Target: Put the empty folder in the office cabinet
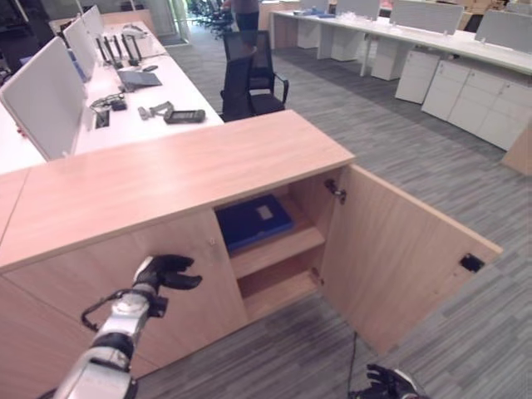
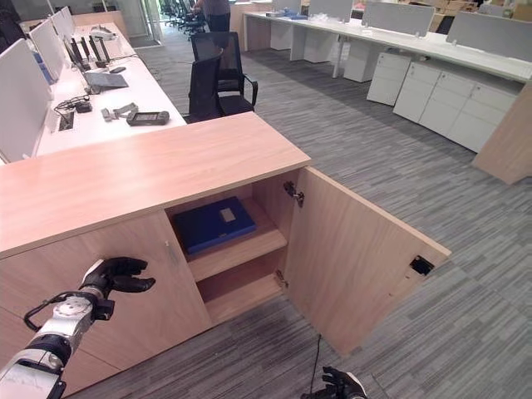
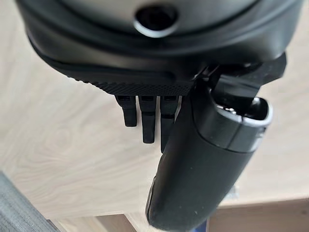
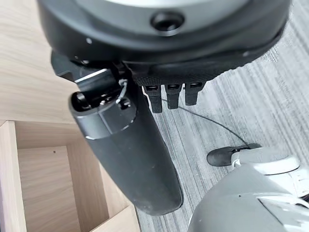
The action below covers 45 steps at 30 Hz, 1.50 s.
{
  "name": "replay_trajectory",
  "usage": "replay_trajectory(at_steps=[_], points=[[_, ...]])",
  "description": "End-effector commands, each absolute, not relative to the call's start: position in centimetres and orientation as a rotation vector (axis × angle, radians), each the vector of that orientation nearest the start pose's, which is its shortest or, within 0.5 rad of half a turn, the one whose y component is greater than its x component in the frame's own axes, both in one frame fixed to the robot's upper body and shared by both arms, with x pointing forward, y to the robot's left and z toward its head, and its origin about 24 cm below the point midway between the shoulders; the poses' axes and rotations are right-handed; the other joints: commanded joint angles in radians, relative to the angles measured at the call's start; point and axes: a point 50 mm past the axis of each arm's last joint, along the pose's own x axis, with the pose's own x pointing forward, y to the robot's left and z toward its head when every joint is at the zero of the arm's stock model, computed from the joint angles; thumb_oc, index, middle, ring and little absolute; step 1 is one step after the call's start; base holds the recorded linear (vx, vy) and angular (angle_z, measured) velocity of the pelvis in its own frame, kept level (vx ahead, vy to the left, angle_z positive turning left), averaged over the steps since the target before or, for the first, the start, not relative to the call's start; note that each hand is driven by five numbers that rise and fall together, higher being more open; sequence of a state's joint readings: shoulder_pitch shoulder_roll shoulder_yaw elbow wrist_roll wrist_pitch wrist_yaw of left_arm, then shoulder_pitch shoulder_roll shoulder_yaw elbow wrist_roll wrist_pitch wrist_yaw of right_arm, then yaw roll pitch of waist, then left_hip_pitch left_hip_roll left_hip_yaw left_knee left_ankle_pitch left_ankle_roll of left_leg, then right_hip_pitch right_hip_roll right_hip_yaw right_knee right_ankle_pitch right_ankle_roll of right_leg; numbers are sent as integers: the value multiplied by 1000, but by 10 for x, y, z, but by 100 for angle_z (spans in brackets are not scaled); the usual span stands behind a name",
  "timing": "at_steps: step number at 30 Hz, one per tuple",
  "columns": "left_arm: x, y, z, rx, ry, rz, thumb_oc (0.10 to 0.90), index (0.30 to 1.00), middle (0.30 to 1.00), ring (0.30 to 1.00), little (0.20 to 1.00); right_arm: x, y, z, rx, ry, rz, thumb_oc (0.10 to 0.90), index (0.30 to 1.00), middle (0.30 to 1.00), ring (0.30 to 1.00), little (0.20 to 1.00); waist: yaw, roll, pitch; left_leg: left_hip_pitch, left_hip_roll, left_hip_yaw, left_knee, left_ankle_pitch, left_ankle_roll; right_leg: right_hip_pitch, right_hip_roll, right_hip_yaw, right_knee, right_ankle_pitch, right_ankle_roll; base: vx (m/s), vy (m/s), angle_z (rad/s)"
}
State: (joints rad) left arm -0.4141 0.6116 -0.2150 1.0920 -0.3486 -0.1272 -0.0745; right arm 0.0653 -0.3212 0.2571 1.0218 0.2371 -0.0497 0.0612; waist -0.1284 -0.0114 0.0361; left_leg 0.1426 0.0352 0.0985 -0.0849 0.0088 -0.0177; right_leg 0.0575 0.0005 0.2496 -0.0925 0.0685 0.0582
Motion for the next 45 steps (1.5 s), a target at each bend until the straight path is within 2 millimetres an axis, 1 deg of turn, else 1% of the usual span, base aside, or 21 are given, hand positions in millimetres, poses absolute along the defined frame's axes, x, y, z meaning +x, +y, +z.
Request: replay_trajectory(at_steps=[1, 3, 4, 5, 6, 8, 9, 10, 12, 13, 16, 19, 25, 29, 30, 33, 35, 38, 39, 40, 45], points=[[320, 346, 75, 302, 163, 337, 800, 900, 900, 900, 900, 128, -248, -134, -211, 948, 3, 800, 900, 900, 900, 900, -12, 20, -55, 28, 14, -7, -2, -77, -47, 11, -73, -40, 57, -75, 130, 2, 5, -20], [323, 331, 72, 294, 136, 293, 800, 900, 900, 900, 900, 129, -247, -134, -203, 946, -5, 800, 900, 900, 900, 900, -8, 19, -51, 28, 15, -7, -2, -77, -45, 7, -72, -47, 74, -80, 129, -20, -5, -19], [328, 297, 66, 258, 80, 190, 800, 900, 900, 900, 900, 130, -246, -134, -187, 939, -23, 800, 900, 900, 900, 900, 0, 17, -38, 25, 16, -12, -2, -76, -41, -11, -69, -70, 123, -92, 126, -37, -4, -21], [328, 297, 66, 258, 80, 190, 800, 900, 900, 900, 900, 130, -246, -134, -187, 939, -23, 800, 900, 900, 900, 900, 0, 18, -38, 24, 16, -12, -2, -76, -41, -11, -69, -70, 124, -92, 126, -142, -10, -17], [325, 259, 54, 198, 42, 77, 800, 900, 900, 900, 900, 137, -245, -132, -174, 923, -50, 800, 900, 900, 900, 900, 11, 20, -4, 22, 23, -11, -2, -72, -37, -56, -68, -122, 205, -101, 134, -105, -7, 0], [325, 258, 53, 198, 43, 78, 800, 900, 900, 900, 900, 137, -246, -132, -175, 924, -51, 800, 900, 900, 900, 900, 10, 21, -5, 21, 23, -11, -2, -72, -37, -59, -67, -122, 211, -105, 134, -101, -26, 0], [316, 228, 41, 113, 35, -20, 800, 900, 900, 900, 900, 148, -247, -129, -173, 902, -81, 800, 900, 900, 900, 900, 42, 31, 27, 20, 35, 13, -2, -66, -42, -88, -130, -297, 266, -105, 156, -124, -93, -24], [306, 221, 34, 71, 42, -53, 800, 900, 900, 900, 900, 148, -245, -130, -167, 905, -86, 800, 900, 900, 900, 900, 56, 34, 26, 15, 41, 34, -2, -64, -45, -88, -181, -403, 276, -98, 150, -143, -166, -45], [289, 207, 18, 14, 82, -121, 800, 900, 900, 900, 900, 152, -242, -130, -170, 907, -76, 800, 900, 900, 900, 900, 79, 36, 22, 9, 52, 70, -2, -58, -47, -97, -260, -519, 283, -61, 136, -51, -195, -97], [280, 193, 12, -45, 90, -182, 800, 900, 900, 900, 900, 152, -242, -131, -174, 915, -77, 800, 900, 900, 900, 900, 82, 41, 24, 9, 58, 78, -2, -60, -51, -133, -278, -503, 281, -29, 146, -3, -229, -89], [267, 180, 2, -79, 120, -258, 800, 900, 900, 900, 900, 144, -246, -132, -166, 926, -94, 800, 900, 900, 900, 900, 75, 35, 19, 11, 56, 78, -2, -62, -64, -93, -273, -460, 190, -14, 154, 36, -200, -42], [257, 177, -6, -89, 154, -280, 800, 900, 900, 900, 900, 140, -251, -132, -169, 933, -107, 800, 900, 900, 900, 900, 72, 42, 14, 15, 68, 85, -2, -55, -77, -75, -261, -450, 153, -12, 150, 33, -160, 4], [241, 183, -21, -147, 213, -247, 800, 900, 900, 900, 900, 138, -263, -131, -212, 957, -105, 800, 900, 900, 900, 900, 62, 70, 12, 29, 153, 149, 45, -12, -134, -29, -180, -421, 73, -38, 124, 55, -233, -49], [240, 183, -25, -159, 230, -233, 800, 900, 900, 900, 900, 139, -273, -127, -225, 952, -129, 800, 900, 900, 900, 900, 49, 90, 31, -4, 214, 146, 160, 48, -170, 4, -132, -407, 49, -71, 92, 60, -188, -49], [238, 183, -28, -158, 245, -231, 800, 900, 900, 900, 900, 140, -277, -125, -228, 947, -141, 800, 900, 900, 900, 900, 46, 90, 42, -30, 240, 133, 238, 107, -182, 24, -114, -397, 41, -83, 74, 110, -216, -34], [235, 182, -32, -165, 264, -226, 800, 900, 900, 900, 900, 139, -281, -125, -225, 952, -155, 800, 900, 900, 900, 900, 45, 81, 54, -63, 256, 102, 330, 144, -181, 44, -104, -387, 36, -91, 53, 83, -131, -28], [233, 180, -36, -172, 278, -223, 800, 900, 900, 900, 900, 137, -286, -124, -226, 960, -180, 800, 900, 900, 900, 900, 57, 68, 65, -111, 232, 50, 369, 160, -157, 59, -105, -365, 32, -104, 43, 95, -117, -34], [231, 179, -39, -176, 289, -219, 800, 900, 900, 900, 900, 138, -289, -123, -229, 958, -190, 800, 900, 900, 900, 900, 78, 56, 63, -155, 180, 14, 342, 116, -139, 71, -111, -349, 28, -114, 46, 118, -49, -28], [226, 181, -42, -169, 305, -207, 800, 900, 900, 900, 900, 146, -296, -117, -244, 938, -207, 800, 900, 900, 900, 900, 121, 52, 70, -205, 101, -44, 246, 67, -126, 88, -108, -336, 29, -122, 51, 211, -47, -38], [222, 185, -46, -157, 324, -209, 800, 900, 900, 900, 900, 155, -301, -111, -241, 902, -226, 800, 900, 900, 900, 900, 123, 53, 65, -166, 88, -52, 171, 46, -123, 94, -98, -330, 29, -128, 54, 165, -31, -38], [215, 190, -50, -149, 351, -205, 800, 900, 900, 900, 900, 171, -318, -96, -254, 845, -281, 800, 900, 900, 900, 900, 123, 55, 42, -100, 85, -45, 92, 44, -120, 111, -97, -349, 25, -130, 57, 69, 19, -18]])
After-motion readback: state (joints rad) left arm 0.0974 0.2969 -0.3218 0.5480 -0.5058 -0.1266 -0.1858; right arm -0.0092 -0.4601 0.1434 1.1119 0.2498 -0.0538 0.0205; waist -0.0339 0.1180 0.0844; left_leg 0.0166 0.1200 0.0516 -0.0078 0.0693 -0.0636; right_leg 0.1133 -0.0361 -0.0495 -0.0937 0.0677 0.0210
